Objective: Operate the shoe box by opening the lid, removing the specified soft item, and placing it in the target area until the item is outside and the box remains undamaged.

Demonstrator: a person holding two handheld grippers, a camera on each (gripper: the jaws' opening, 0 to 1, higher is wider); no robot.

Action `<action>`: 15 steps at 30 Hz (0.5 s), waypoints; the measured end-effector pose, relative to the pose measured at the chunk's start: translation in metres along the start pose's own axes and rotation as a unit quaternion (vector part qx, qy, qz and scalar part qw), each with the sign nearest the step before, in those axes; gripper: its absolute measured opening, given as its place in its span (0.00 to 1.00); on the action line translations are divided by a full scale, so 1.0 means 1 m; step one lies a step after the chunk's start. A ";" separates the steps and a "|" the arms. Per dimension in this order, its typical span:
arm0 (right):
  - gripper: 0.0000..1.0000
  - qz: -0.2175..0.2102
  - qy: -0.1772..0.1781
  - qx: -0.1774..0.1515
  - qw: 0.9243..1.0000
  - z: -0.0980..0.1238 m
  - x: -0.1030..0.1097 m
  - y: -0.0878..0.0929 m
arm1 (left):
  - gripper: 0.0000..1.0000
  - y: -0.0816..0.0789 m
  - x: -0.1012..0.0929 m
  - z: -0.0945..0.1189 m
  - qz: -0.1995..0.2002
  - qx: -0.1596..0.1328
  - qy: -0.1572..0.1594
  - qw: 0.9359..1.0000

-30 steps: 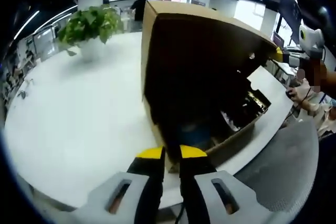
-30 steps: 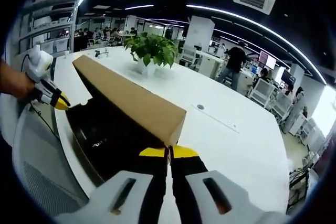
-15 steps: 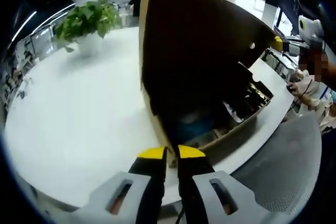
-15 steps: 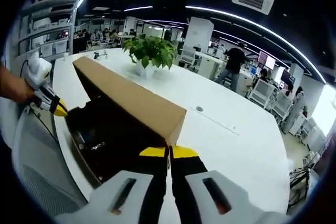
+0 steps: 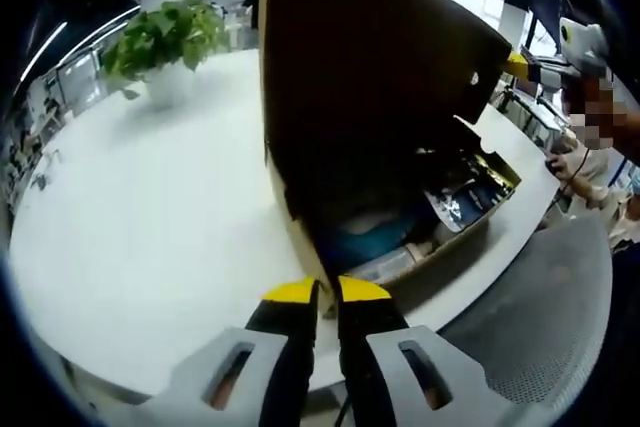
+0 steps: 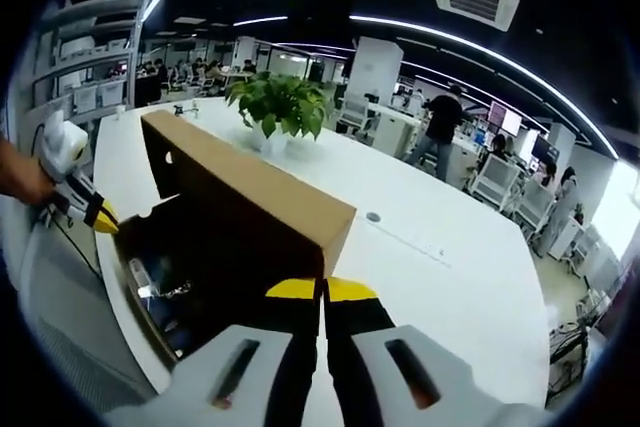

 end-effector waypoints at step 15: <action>0.00 0.003 0.005 -0.005 1.000 -0.012 -0.011 -0.012 | 0.03 -0.001 0.001 0.000 0.003 0.002 0.002 1.000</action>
Point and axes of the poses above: the point that each gripper's makers call its tool centre point, and the gripper's own axes: z roughly backward along the fingers, x roughly to its left, y roughly out of its underside, the point moved 4 cm from there along z, roughly backward along the fingers, and after that the axes turned 13 degrees about x, right-handed, at the moved point
